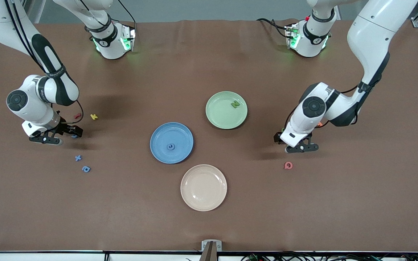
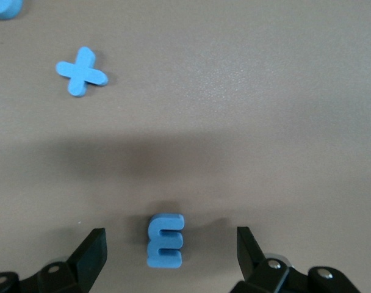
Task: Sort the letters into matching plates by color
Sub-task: 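Grasp the green B with the left gripper while the right gripper grasps blue E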
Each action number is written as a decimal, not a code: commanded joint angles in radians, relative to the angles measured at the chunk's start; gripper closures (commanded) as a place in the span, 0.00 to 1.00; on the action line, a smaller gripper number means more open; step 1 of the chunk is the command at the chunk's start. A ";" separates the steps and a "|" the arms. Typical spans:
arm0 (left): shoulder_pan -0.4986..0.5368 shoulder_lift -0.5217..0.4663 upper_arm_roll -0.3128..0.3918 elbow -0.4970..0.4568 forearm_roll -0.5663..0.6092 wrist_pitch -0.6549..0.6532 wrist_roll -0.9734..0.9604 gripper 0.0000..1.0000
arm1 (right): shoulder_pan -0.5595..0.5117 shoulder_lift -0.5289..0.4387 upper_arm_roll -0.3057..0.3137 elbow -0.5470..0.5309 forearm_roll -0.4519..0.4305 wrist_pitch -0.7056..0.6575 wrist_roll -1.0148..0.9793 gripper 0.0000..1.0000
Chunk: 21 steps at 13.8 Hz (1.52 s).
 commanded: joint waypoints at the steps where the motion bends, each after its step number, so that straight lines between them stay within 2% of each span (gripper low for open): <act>1: 0.016 0.040 -0.007 0.042 0.019 0.010 0.017 0.01 | -0.030 0.020 0.020 0.019 -0.022 0.007 0.000 0.16; 5: 0.029 0.090 -0.007 0.074 0.017 0.024 0.011 0.01 | -0.033 0.025 0.023 0.014 -0.019 0.001 0.005 0.33; 7: 0.029 0.096 -0.007 0.066 0.016 0.029 0.007 0.01 | -0.031 0.025 0.023 0.012 -0.016 -0.004 0.008 0.45; 9: 0.029 0.099 -0.009 0.062 0.011 0.029 0.007 0.01 | -0.031 0.025 0.025 0.012 -0.015 -0.004 0.009 0.48; 10: 0.029 0.100 -0.009 0.062 0.008 0.029 0.005 0.06 | -0.031 0.025 0.025 0.012 -0.013 -0.004 0.009 0.48; 11: 0.029 0.100 -0.009 0.062 0.007 0.029 0.005 0.15 | -0.031 0.025 0.025 0.011 -0.013 -0.004 0.009 0.48; 12: 0.029 0.101 -0.007 0.063 0.007 0.029 0.005 0.28 | -0.031 0.025 0.025 0.011 -0.013 -0.004 0.011 0.54; 14: 0.031 0.101 -0.009 0.063 0.007 0.029 0.005 0.55 | -0.030 0.025 0.025 0.011 -0.013 -0.005 0.012 0.79; 15: 0.029 0.101 -0.009 0.063 0.005 0.029 0.005 0.63 | -0.028 0.025 0.026 0.011 -0.013 -0.007 0.013 0.90; 16: 0.029 0.103 -0.007 0.065 0.005 0.029 0.005 0.70 | -0.027 0.023 0.026 0.012 -0.013 -0.010 0.014 0.97; 18: 0.029 0.104 -0.009 0.066 0.005 0.029 0.005 0.78 | -0.019 0.013 0.034 0.016 -0.013 -0.028 0.023 0.99; 20: 0.029 0.101 -0.007 0.068 0.005 0.029 0.005 0.83 | -0.002 -0.036 0.087 0.029 -0.013 -0.125 0.131 1.00; 21: 0.029 0.100 -0.007 0.068 0.005 0.029 0.005 0.83 | 0.010 -0.056 0.138 0.052 -0.013 -0.186 0.229 1.00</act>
